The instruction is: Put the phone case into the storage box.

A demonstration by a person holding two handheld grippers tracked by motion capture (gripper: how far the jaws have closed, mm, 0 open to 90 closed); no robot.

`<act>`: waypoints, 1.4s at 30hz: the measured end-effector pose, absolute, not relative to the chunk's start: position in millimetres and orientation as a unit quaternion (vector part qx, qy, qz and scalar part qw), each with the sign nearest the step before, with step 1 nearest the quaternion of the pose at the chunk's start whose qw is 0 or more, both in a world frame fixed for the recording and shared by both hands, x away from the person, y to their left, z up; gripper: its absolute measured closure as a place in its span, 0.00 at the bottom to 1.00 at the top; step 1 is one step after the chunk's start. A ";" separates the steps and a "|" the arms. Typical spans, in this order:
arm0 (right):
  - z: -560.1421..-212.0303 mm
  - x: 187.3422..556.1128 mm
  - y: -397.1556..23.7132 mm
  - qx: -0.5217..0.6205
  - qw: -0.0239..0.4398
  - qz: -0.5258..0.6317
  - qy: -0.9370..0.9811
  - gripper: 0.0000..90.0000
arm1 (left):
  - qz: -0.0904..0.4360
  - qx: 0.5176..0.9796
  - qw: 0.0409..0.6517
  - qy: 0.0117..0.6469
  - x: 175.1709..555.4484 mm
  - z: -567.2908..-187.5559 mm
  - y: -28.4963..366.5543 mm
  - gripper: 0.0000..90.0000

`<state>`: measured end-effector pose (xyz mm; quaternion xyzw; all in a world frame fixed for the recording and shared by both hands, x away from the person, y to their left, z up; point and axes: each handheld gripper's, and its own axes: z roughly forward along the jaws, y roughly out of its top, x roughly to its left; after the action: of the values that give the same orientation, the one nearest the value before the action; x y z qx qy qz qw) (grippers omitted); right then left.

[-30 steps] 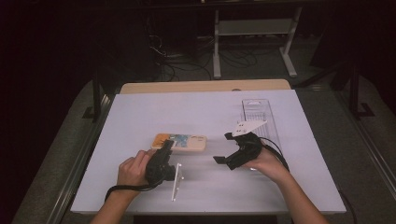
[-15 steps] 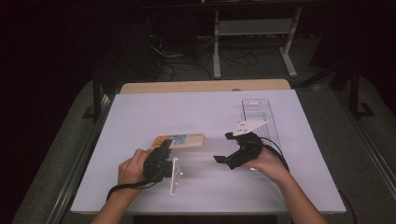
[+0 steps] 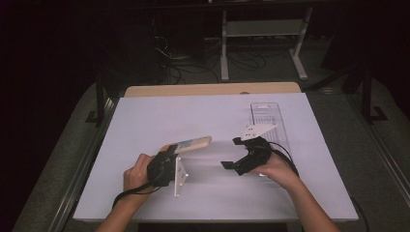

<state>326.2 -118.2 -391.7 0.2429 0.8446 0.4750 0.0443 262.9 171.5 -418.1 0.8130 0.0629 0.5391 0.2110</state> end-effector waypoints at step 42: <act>-392.1 327.4 -117.7 0.250 0.039 0.470 0.846 0.03 | 0.352 0.821 0.372 0.250 280.2 -397.8 188.6 0.88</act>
<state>327.4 -117.7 -392.1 0.2501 0.8456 0.4699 0.0391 280.2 188.6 -397.8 0.8215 0.2497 0.3523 0.3724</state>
